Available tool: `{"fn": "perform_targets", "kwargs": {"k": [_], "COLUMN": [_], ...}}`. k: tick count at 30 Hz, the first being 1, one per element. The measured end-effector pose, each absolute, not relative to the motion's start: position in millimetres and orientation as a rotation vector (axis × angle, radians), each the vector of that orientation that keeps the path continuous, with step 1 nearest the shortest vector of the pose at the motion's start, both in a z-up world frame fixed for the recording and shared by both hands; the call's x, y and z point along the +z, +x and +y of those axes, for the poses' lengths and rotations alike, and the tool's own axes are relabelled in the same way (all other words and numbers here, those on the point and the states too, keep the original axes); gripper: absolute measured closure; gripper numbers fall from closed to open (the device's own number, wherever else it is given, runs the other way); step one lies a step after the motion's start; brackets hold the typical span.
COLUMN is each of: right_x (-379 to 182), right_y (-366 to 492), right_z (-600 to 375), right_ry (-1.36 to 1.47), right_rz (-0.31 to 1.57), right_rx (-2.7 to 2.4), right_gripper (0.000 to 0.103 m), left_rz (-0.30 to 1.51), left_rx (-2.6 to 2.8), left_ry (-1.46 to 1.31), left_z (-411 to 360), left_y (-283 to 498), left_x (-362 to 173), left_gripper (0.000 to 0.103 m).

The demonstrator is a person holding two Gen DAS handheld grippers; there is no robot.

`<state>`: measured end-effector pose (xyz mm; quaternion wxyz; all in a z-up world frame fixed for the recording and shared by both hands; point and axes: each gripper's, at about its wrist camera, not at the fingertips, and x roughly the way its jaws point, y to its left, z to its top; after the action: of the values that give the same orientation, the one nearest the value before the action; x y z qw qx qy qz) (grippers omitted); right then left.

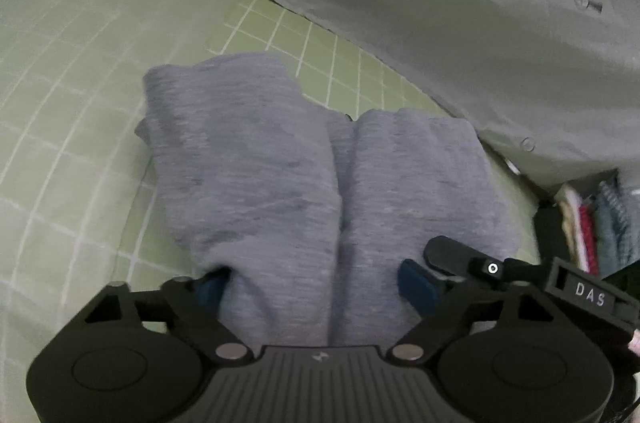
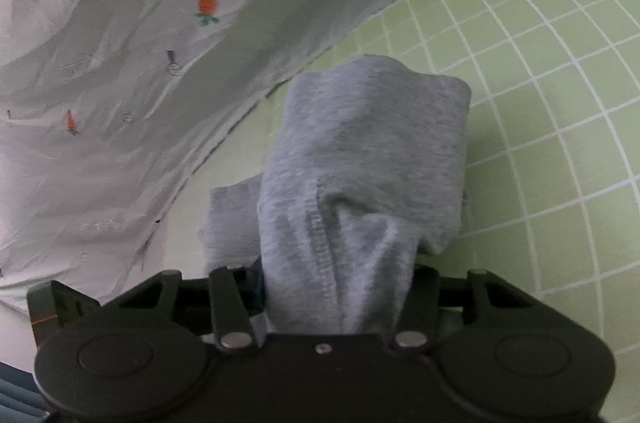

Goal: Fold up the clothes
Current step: 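Lift the folded hoodie with both tools and carry it toward the clothes stack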

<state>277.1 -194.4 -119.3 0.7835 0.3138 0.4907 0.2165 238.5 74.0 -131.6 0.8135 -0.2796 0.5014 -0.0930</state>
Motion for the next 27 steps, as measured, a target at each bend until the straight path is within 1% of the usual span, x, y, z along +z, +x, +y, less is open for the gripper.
{"fn": "perform_targets", "kwargs": {"k": [7,16,22,27], "right_x": [-104,-78,-57,-48], "right_y": [247,195,152,119], "right_z": [-189,-196,-222,-262], "right_ry": [0.697,0.742,0.815,0.905], "right_rz": [1.042,0.944,0.831,0.735], "right_rx": [0.471,0.421,0.336,0.266], "right_gripper": [0.057,0.058,0.058,0.058], "left_rz": [1.071,1.022,1.017,0.998], "left_rx": [-0.218,-0.326,-0.46,-0.546], "left_ry": [-0.622,-0.618,-0.568,-0.487], "left_z": [79,82,56,9], "left_y": [209,182,180,173], "left_x": [-122,-101,-82,-60], "left_gripper": [0.028,0.032,0.032,0.032]}}
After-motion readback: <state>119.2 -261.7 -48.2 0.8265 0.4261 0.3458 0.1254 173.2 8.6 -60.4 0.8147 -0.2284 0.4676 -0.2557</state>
